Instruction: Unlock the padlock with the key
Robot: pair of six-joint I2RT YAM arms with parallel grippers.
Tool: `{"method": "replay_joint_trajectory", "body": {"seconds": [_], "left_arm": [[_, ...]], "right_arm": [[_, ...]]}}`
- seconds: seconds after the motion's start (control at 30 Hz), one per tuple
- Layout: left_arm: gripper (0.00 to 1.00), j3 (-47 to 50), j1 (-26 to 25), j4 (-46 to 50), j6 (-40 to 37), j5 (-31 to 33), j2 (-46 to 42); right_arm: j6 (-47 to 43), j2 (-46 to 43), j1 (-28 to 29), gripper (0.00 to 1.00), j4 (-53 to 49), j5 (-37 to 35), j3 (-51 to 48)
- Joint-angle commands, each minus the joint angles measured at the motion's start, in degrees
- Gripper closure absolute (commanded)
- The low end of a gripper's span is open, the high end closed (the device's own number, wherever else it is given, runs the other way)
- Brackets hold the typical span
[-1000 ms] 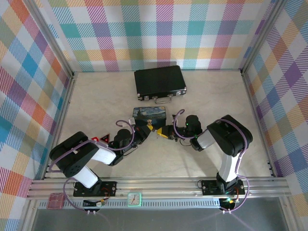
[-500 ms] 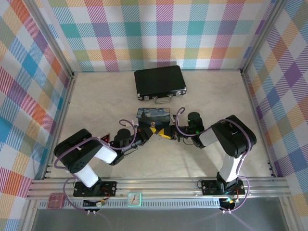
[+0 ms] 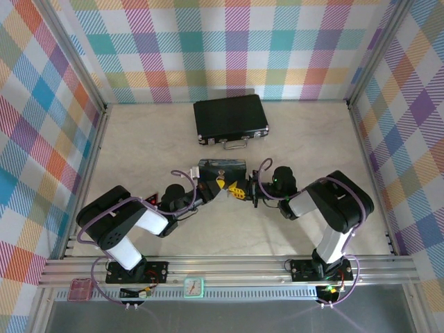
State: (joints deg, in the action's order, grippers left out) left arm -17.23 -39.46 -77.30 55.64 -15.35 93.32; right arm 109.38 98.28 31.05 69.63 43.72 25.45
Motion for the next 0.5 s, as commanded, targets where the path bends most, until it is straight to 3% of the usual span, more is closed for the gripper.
{"method": "replay_joint_trajectory", "body": {"seconds": [0.0,0.17,0.27,0.37,0.47], "left_arm": [[1.0,-1.62,-3.6,-0.9,-7.66,-14.25,1.07],[1.0,-1.54,-4.02,-0.84,-8.48,-13.84,0.77],[1.0,-1.22,-3.99,-0.75,-8.02,-13.36,0.77],[1.0,-1.14,-4.0,-0.74,-6.96,-12.54,1.05],[1.0,-0.49,-4.1,-0.53,-6.78,-10.52,0.25]], "right_arm": [[18.83,-5.86,3.67,1.0,10.65,-4.7,7.04],[21.17,-3.93,3.67,1.0,10.97,-6.06,2.81],[17.03,-2.69,2.76,1.0,10.56,-3.54,2.5],[6.22,-3.75,0.97,1.0,2.17,0.12,2.5],[-12.1,-8.55,-0.6,0.97,-19.2,2.03,3.5]]}}
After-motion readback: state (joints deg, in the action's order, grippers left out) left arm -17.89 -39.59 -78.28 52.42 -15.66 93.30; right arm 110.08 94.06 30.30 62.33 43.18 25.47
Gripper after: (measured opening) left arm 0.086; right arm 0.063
